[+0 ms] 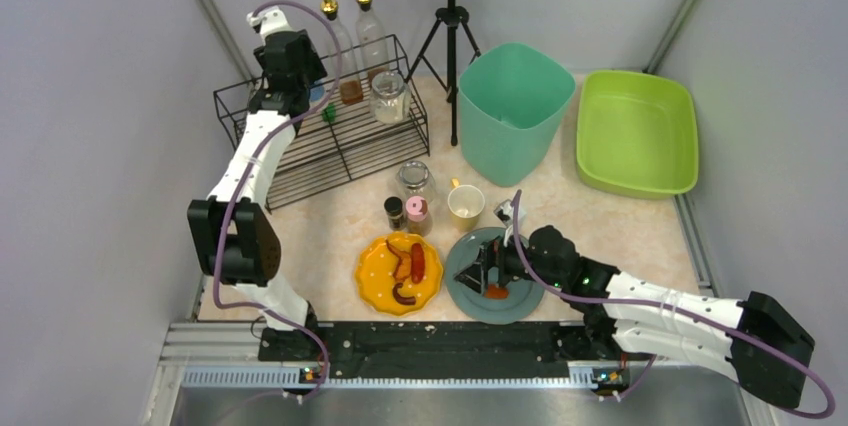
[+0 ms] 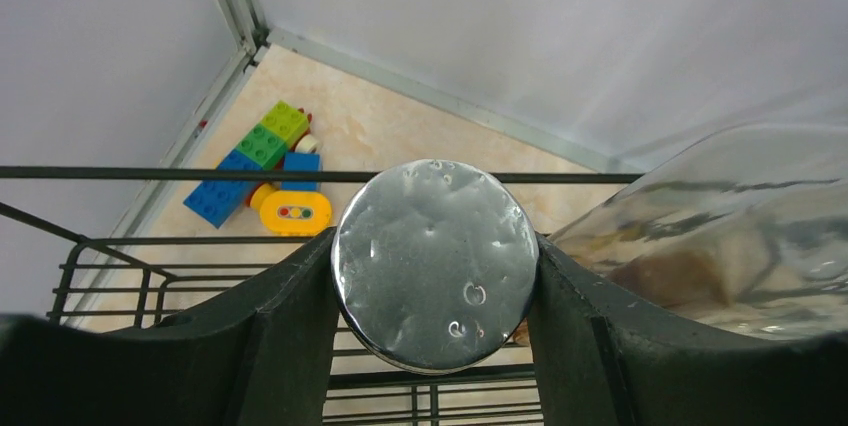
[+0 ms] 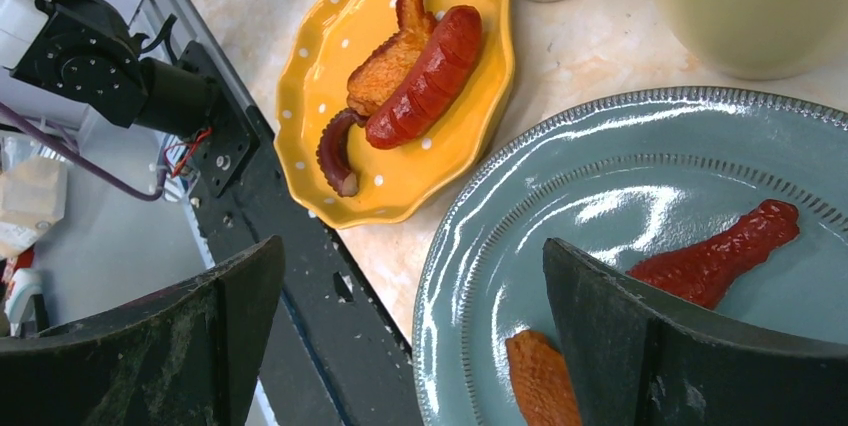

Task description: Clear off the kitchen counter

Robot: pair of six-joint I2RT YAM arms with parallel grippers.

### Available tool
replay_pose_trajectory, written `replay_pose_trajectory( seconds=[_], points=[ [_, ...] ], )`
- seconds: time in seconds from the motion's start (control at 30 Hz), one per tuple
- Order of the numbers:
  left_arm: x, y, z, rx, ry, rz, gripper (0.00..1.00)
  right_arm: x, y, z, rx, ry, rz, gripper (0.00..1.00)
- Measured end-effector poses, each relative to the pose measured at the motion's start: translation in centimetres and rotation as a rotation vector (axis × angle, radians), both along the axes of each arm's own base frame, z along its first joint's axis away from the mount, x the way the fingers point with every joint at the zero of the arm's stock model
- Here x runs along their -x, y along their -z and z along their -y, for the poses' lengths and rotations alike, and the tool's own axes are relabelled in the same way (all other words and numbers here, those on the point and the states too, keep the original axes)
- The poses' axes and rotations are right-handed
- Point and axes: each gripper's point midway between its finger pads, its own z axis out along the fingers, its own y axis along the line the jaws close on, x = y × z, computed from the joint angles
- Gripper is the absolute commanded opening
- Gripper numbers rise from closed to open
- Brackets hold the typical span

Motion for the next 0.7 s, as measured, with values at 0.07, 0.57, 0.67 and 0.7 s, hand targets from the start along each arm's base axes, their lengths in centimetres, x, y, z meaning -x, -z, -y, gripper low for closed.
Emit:
replay_pose_trajectory(
  seconds=[0.07,0.57,0.67,0.7],
  points=[
    [0.0,1.0,0.0,-0.002,0.000,-0.020,0.00,0.0,-0.1,0.0,-0.003,0.000,0.001,0.99],
    [-0.5,1.6,0.5,-0.030,0.012,-0.018,0.71,0.0,0.2,0.0,-0.008,0.004,-0.004,0.99],
    [-0.5,1.6,0.7,-0.044,0.019,-0.019,0.83,0.0,0.2,0.0,-0.008,0.005,-0.005,0.99],
    [-0.5,1.5,0.8,-0.047,0.022,-0.017,0.87,0.0,0.2,0.0,-0.009,0.005,-0.005,0.99]
  ],
)
